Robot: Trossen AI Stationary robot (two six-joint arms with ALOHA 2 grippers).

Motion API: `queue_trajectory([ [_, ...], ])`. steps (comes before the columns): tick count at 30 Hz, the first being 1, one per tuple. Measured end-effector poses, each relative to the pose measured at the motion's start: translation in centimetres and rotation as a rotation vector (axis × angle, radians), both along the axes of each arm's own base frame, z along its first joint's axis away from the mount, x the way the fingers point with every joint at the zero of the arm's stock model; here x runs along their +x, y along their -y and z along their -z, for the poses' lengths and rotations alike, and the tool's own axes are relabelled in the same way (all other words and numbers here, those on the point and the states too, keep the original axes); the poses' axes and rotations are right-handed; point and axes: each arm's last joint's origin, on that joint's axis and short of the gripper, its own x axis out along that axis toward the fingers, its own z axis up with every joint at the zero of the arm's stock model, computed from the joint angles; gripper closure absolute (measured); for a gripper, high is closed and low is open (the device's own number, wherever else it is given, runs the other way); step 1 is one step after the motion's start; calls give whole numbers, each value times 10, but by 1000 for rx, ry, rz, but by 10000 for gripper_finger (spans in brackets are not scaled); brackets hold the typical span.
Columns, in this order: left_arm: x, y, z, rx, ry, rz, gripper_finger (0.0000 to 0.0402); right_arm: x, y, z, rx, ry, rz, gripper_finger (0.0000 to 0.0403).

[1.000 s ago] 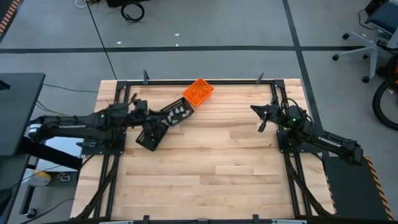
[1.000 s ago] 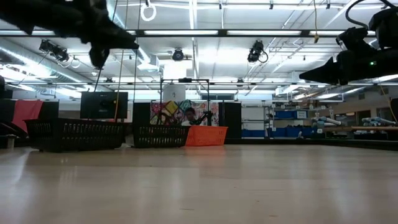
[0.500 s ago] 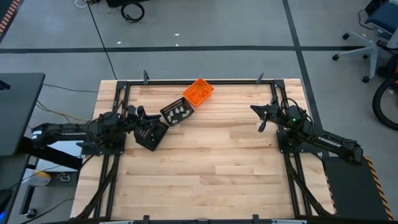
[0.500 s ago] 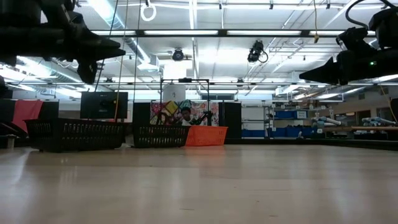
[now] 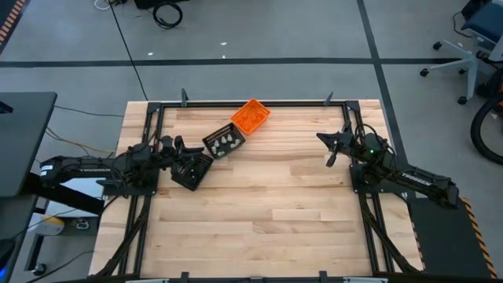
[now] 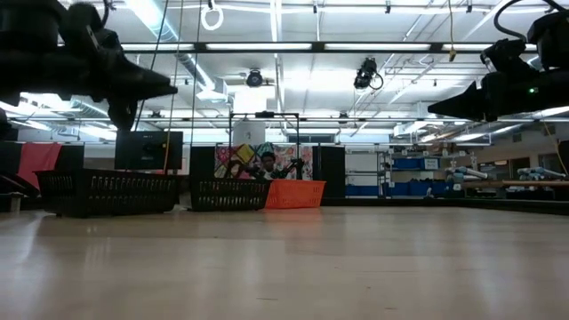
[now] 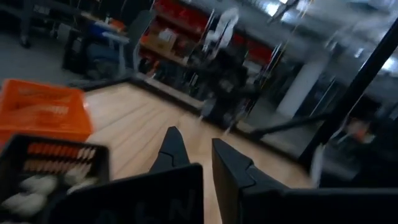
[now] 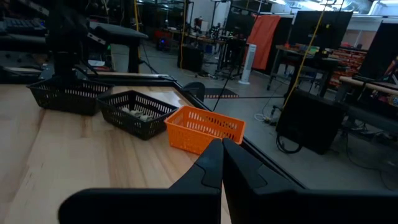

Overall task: Sort Halloween decoration
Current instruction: Return to Home Position

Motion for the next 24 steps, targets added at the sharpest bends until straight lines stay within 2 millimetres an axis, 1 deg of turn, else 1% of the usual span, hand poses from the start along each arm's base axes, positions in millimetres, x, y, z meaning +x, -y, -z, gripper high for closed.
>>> queue_trajectory([
  [5,0,-2,13,49,-150,-65,402,0,0,0,0,0,0,391],
  [10,-1,-2,21,44,-231,-78,402,0,0,0,0,0,0,391],
  [24,-1,-2,23,42,-244,-77,402,0,0,0,0,0,0,391],
])
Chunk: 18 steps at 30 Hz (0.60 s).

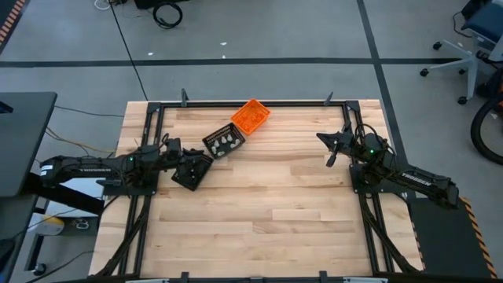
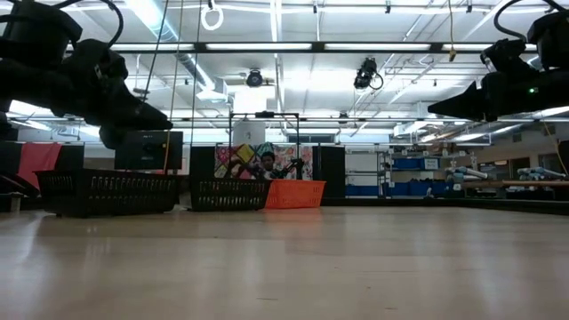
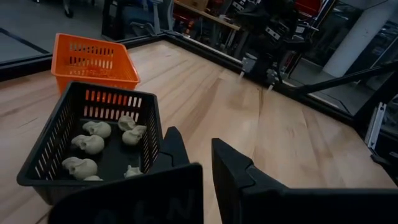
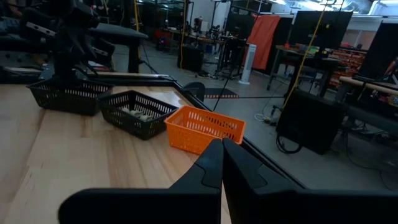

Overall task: Sort Halloween decoration
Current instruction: Return to Home Position

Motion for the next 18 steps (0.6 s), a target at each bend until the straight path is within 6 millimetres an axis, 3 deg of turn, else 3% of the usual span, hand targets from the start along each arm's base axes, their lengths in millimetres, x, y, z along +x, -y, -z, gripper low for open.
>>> queue_trajectory([
  [14,0,0,0,0,0,0,402,0,0,0,0,0,2,391],
  [18,0,0,0,0,0,0,402,-2,2,-1,-3,6,80,391],
])
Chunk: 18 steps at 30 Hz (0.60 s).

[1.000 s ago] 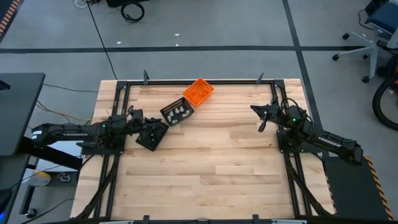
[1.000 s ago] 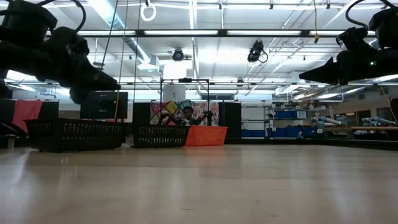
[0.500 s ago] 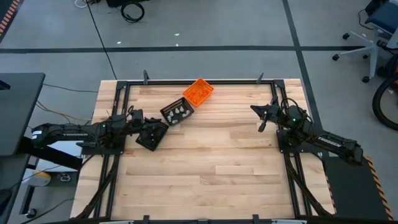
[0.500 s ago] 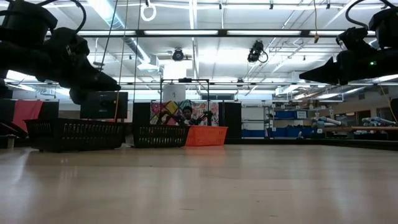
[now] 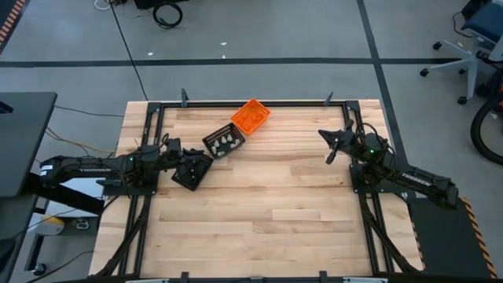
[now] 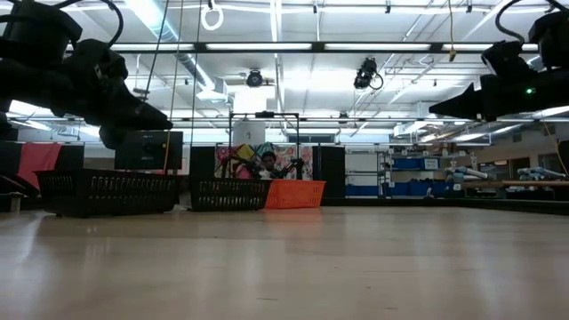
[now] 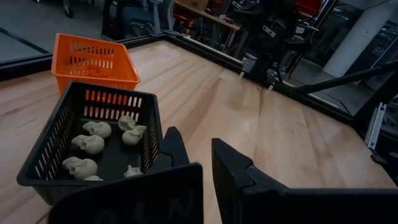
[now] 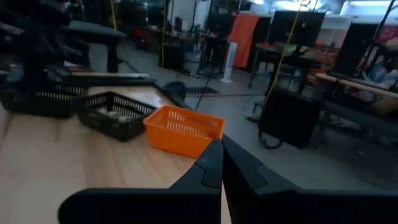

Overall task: Sort Halloween decoration
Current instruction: Return to Home Position

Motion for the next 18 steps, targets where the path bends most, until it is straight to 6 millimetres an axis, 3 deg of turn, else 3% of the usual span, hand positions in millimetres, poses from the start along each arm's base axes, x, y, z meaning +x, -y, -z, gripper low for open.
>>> queue_trajectory([
  [18,0,0,0,0,0,-1,402,5,-15,-2,-13,30,-159,391],
])
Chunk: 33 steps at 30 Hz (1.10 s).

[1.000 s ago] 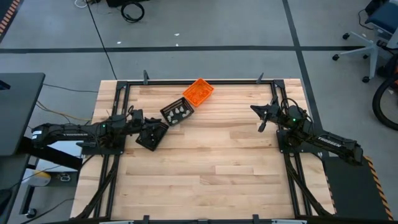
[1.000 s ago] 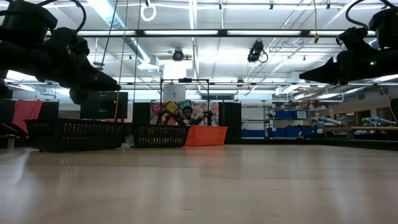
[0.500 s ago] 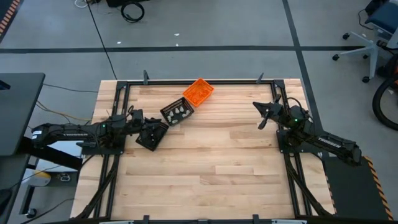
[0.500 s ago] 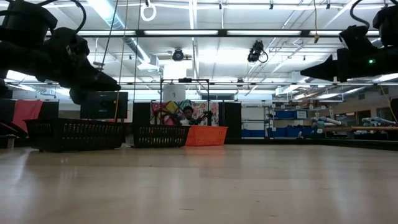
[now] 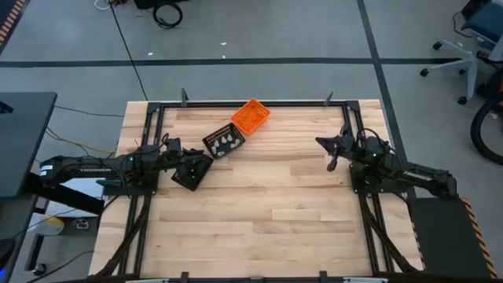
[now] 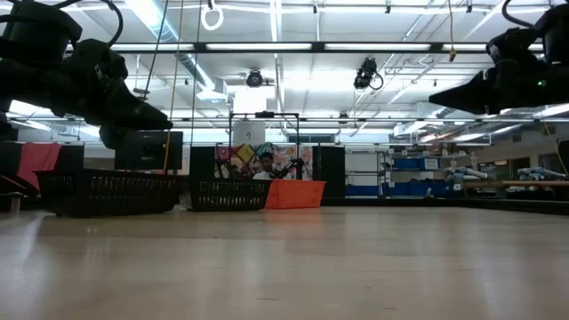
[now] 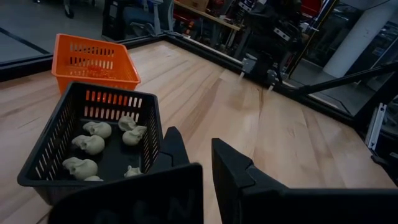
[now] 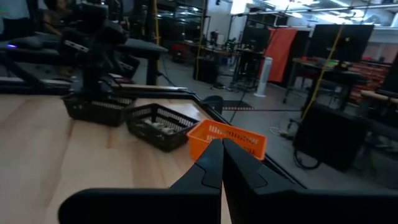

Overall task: Sort Halloween decoration
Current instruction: Return to Home Position

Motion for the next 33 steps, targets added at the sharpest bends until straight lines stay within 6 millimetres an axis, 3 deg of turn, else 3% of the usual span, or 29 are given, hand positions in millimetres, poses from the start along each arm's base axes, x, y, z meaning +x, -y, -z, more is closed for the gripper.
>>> queue_trajectory([
  [16,0,0,0,6,-1,1,402,1,-1,0,1,-2,-13,391],
  [22,0,0,0,239,-58,37,402,1,-1,0,1,-2,-13,391],
  [26,0,-1,-5,283,-18,17,402,1,-1,0,1,-2,-13,391],
  [31,1,-1,-7,157,40,-2,402,1,-1,0,1,-2,-13,391],
  [33,1,2,-7,146,47,76,402,1,-1,0,1,-2,-12,391],
])
